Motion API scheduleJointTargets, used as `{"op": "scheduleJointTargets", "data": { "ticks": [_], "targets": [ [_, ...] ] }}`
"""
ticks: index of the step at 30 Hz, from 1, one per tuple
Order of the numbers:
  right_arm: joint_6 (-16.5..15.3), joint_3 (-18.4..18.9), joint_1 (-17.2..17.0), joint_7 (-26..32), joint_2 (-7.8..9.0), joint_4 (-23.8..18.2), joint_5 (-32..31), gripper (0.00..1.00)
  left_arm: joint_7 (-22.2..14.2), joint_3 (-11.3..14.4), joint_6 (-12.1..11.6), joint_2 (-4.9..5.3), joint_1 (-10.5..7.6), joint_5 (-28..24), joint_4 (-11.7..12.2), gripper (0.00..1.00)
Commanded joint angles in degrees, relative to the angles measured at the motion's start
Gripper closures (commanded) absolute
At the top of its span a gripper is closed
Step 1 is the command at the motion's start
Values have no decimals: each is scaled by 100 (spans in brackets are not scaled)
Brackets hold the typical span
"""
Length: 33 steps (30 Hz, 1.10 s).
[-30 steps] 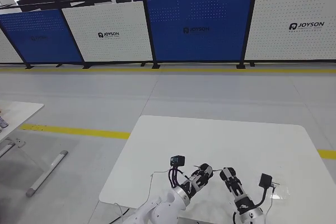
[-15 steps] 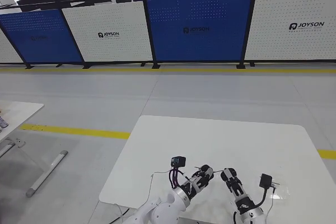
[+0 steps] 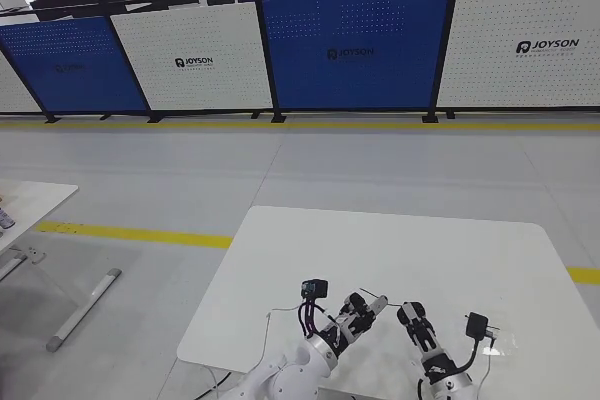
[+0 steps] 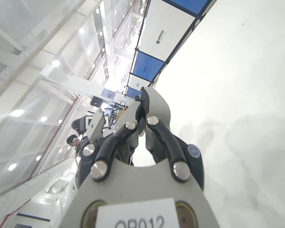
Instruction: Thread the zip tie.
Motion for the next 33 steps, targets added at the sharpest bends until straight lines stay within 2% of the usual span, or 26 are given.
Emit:
{"op": "scheduleJointTargets", "data": {
  "ticks": [1,17,21,23,33],
  "targets": [
    [8,-19,6,-3,-2,-5,-34,100,-1,-5,-6,2,9,10,-9,62],
    [-21,-16,-24,3,0,-22,-118,100,24,7,-3,-13,-18,0,25,75],
    [-40,-18,-21,3,1,-24,-154,100,25,12,7,-15,-19,13,24,94],
    [-49,-16,-27,-12,0,-31,-156,100,25,16,9,-16,-18,21,24,100],
    [-119,-9,-53,-33,0,-56,-150,100,-16,60,-12,-20,-13,78,16,100]
  ]
}}
